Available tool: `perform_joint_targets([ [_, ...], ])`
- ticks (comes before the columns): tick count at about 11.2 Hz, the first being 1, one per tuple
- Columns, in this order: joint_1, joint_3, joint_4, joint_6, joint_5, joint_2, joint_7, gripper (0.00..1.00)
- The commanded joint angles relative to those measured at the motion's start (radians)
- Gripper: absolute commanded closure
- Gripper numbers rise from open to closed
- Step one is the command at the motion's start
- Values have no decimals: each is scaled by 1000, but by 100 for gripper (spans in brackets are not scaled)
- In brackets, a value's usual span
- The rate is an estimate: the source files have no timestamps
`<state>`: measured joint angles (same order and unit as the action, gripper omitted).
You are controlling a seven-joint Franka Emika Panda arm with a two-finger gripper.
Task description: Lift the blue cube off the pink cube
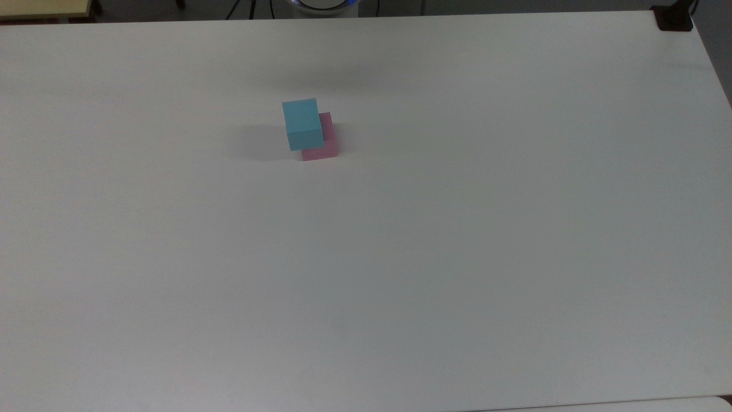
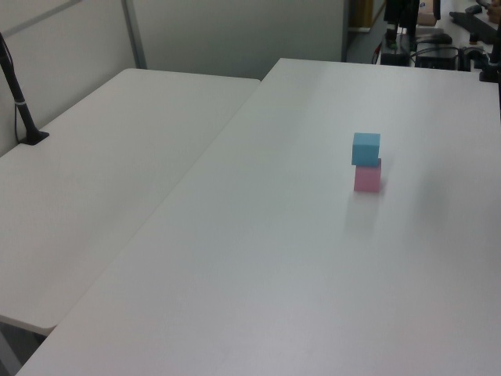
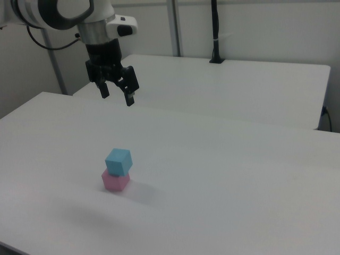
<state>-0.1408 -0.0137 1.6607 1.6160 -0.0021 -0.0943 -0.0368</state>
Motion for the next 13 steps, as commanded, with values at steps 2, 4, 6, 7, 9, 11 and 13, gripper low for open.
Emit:
perform_joint_targets([
  [2,4,-2,-15,-28,19,4,-8,0],
  [4,4,-2,-15,-28,19,5,-8,0],
  [6,4,-2,-15,-28,19,5,-8,0],
  [7,4,-2,-15,-28,19,4,-8,0],
  [9,4,-2,-15,-28,19,5,-9,0],
  [11,6,3,-9,-19,2,8,-34,0],
  [13,7,5,-9,-18,-10,42,-267,0],
])
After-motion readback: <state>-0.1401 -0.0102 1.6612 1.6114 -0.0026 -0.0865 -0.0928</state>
